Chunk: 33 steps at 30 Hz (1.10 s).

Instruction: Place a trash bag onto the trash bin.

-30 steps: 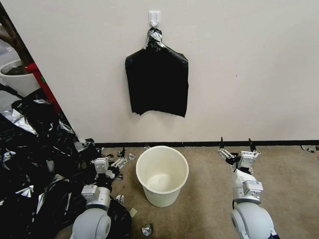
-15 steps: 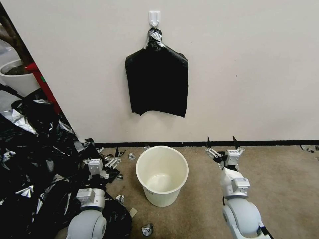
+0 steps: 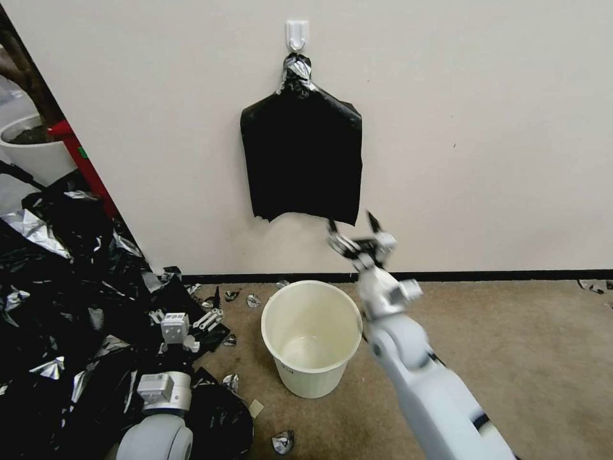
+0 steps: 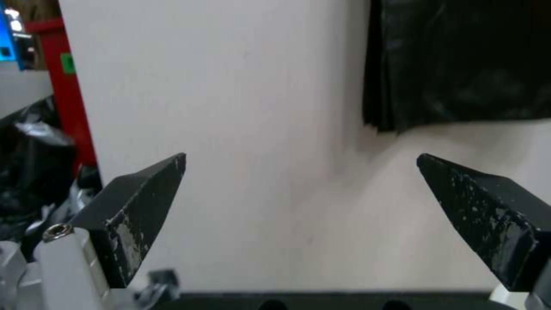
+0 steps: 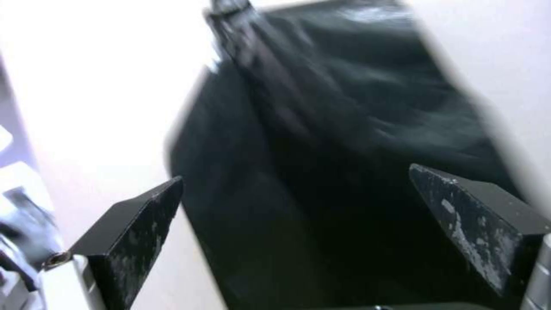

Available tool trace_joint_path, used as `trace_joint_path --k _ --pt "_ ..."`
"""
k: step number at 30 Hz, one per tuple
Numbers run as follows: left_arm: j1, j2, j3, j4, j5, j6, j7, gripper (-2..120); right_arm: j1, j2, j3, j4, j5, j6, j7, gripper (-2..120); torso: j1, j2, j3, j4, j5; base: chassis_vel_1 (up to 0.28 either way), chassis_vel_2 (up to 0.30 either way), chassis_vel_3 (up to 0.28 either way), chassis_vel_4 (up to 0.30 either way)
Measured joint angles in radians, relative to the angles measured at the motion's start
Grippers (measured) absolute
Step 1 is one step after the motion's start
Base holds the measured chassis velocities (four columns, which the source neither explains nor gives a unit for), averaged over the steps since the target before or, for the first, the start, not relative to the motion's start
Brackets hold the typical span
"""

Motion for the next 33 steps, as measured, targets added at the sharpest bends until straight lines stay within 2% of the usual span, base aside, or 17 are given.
trace_joint_path --k 2,4,6,11,19,33 --pt "0.0 0.001 -0.003 0.004 -0.012 -0.022 0.002 100 0.122 0.049 -0.026 -0.109 0.109 0.047 -0.054 100 0.0 0.0 0.0 0.0001 -0.0001 0.0 0.0 0.0 0.0" --pt "0.0 0.002 -0.006 0.004 -0.013 -0.025 0.002 100 0.154 0.063 -0.031 -0.135 0.139 0.057 -0.066 100 0.0 0.0 0.0 0.0 0.0 0.0 0.0 0.0 0.0" --pt "0.005 0.002 -0.014 0.004 -0.014 -0.029 0.002 100 0.265 0.11 -0.042 -0.197 0.232 0.074 -0.098 100 0.0 0.0 0.0 0.0001 0.0 0.0 0.0 0.0 0.0" --pt "0.012 0.001 -0.02 0.01 -0.012 -0.04 0.006 100 0.403 0.132 -0.072 -0.279 0.289 0.08 -0.114 100 0.0 0.0 0.0 0.0 -0.0001 0.0 0.0 0.0 0.0" --pt "0.012 -0.001 -0.032 0.011 -0.011 -0.044 0.007 100 0.484 0.131 -0.105 -0.353 0.303 0.075 -0.111 100 0.0 0.0 0.0 -0.0001 0.0003 0.0 0.0 0.0 0.0" --pt "0.012 0.001 -0.04 0.02 0.006 -0.044 0.003 100 0.525 0.116 -0.157 -0.376 0.334 0.066 -0.106 96 0.0 0.0 0.0 0.0 0.0003 0.0 0.0 0.0 0.0"
